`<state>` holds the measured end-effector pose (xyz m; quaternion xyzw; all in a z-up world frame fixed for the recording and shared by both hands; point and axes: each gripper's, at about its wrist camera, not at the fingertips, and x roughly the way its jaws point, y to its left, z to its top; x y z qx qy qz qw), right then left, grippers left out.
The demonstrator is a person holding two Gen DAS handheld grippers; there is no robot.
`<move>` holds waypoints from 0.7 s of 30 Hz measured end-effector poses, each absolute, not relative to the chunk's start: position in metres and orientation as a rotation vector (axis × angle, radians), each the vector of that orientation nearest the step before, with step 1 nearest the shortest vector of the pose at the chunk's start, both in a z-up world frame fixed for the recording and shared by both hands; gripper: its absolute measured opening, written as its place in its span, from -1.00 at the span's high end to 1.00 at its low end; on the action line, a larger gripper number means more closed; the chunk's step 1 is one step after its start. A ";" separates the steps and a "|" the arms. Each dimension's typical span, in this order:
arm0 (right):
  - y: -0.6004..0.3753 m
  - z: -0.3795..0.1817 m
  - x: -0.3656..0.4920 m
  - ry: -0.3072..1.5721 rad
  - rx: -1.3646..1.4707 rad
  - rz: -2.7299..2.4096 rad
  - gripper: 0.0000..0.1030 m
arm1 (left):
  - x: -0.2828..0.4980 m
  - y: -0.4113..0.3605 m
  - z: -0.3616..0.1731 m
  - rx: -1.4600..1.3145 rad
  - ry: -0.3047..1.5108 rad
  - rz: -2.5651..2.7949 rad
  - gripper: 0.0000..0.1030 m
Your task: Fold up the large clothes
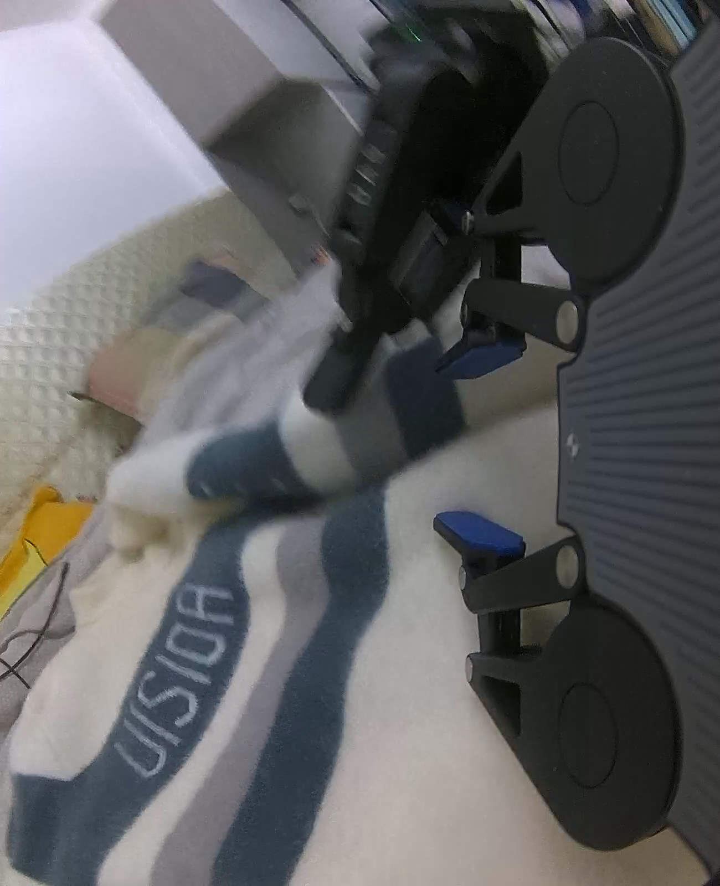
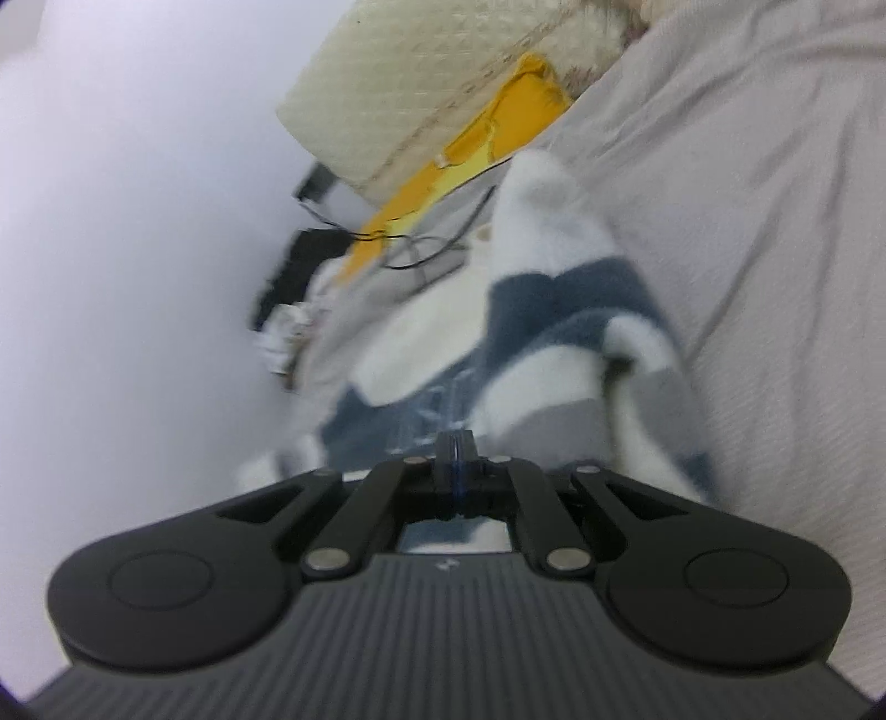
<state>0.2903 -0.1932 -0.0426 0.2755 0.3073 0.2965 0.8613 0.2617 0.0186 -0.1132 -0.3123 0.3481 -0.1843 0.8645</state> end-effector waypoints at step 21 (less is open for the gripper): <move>-0.260 -0.089 0.245 0.776 0.583 0.347 -0.50 | 0.256 0.025 -0.126 -0.594 0.735 -0.325 0.03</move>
